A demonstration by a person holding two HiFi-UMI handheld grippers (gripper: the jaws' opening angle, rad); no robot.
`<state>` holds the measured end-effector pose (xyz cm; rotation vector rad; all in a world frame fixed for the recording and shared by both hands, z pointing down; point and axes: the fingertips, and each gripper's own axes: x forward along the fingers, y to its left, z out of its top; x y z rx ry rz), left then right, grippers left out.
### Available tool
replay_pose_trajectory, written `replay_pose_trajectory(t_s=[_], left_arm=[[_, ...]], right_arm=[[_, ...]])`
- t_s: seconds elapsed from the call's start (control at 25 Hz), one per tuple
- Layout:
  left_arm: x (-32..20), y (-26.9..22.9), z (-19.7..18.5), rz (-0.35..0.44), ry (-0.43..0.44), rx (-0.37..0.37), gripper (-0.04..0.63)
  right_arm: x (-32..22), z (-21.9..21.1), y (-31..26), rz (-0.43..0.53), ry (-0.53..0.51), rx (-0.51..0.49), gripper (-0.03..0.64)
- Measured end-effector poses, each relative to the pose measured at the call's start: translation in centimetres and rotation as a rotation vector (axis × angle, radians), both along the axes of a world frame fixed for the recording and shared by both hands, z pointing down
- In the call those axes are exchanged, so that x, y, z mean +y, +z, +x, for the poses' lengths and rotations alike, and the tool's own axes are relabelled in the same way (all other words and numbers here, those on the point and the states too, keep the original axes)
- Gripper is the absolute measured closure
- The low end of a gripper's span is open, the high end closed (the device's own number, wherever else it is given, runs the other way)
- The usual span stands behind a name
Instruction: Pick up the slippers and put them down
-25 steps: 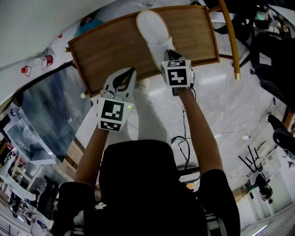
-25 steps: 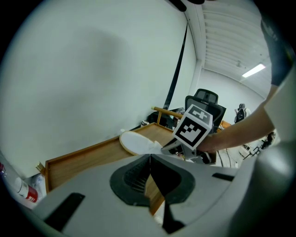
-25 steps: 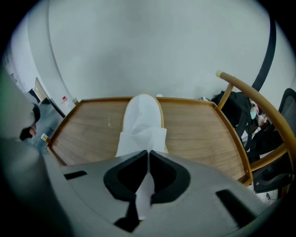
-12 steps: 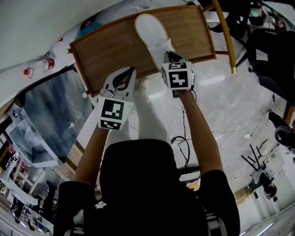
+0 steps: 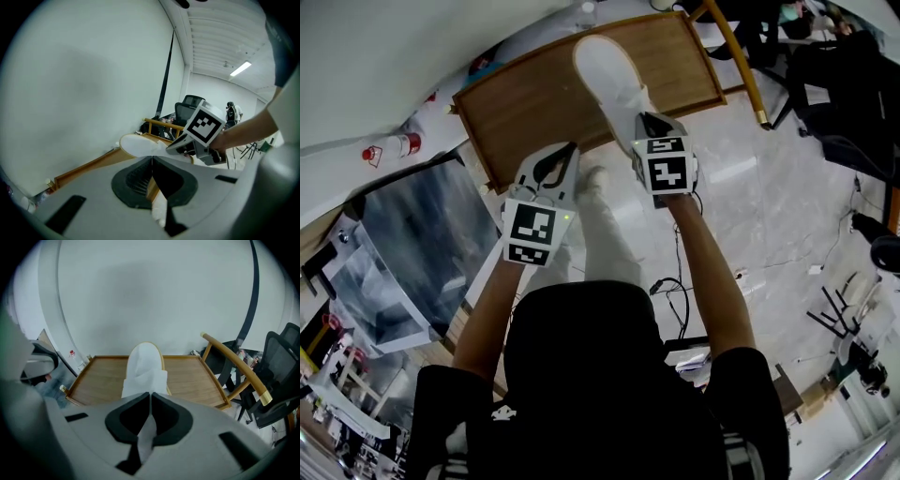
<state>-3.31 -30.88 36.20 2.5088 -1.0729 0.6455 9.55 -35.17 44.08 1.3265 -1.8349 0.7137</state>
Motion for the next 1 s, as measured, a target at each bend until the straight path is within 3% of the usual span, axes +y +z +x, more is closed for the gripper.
replay_pose_trajectory(t_s=[0.28, 1.0], left_arm=[[2.4, -3.0, -1.7, 0.048, 0.000, 0.018, 0.591], [13.2, -10.1, -4.1, 0.222, 0.145, 0.026, 0.591]], right_arm=[[4.2, -1.7, -3.9, 0.064, 0.022, -0.006, 0.606], [16.7, -5.5, -12.0, 0.234, 0.100, 0.000, 0.606]])
